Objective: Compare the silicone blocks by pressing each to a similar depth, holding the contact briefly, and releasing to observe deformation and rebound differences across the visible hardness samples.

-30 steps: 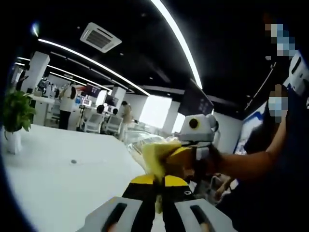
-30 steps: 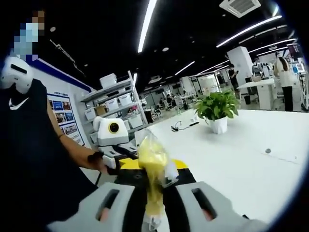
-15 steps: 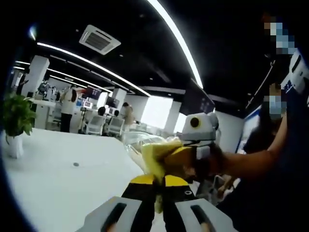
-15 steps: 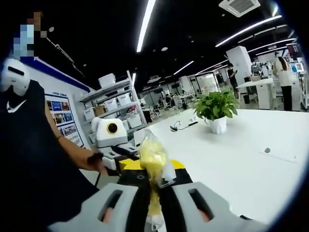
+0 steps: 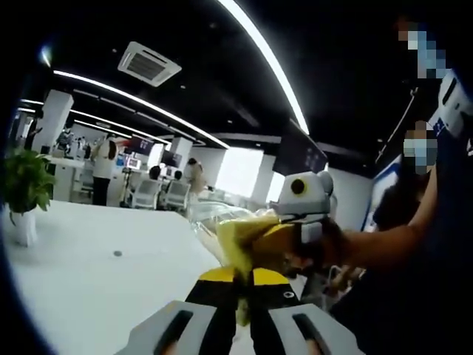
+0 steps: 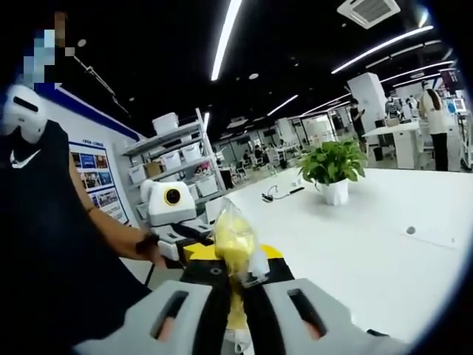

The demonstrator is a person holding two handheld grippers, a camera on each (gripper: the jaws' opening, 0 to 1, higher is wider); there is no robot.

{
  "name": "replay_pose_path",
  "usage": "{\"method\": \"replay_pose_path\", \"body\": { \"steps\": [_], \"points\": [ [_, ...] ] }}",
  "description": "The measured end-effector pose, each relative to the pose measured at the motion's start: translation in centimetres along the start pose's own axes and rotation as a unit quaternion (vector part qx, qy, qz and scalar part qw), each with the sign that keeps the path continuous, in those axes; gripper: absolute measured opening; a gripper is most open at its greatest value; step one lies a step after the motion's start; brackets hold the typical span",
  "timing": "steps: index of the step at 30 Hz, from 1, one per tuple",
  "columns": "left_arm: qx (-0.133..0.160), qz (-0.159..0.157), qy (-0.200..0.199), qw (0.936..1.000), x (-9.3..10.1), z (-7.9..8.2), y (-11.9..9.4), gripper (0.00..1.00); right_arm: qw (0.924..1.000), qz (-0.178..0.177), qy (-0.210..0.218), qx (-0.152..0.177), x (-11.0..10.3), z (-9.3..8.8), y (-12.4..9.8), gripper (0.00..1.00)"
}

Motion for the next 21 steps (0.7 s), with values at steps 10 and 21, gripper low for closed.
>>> {"method": "replay_pose_path", "body": {
  "steps": [10,21],
  "points": [
    [-0.007,0.010,0.006,0.9999,-0.37,0.48,-0.28,0.02,1.0000,0.005,-0.002,0.005,0.33,0.12,0.57,0.01],
    [-0.016,0.003,0.006,0.9998,-0.64,0.19,0.49,0.03,0.9999,-0.006,0.008,0.009,0.58,-0.29,-0.02,0.01]
  ]
}}
Point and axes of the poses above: the point that each gripper's makers call its tool centre point, and the gripper's own axes: y roughly forward along the fingers, x roughly to its right, z roughly out of its top, the point moved 7 cm from there along -y, roughly backward along the fingers, and after that the axes turned 11 degrees about -y, right-handed, at the moved point
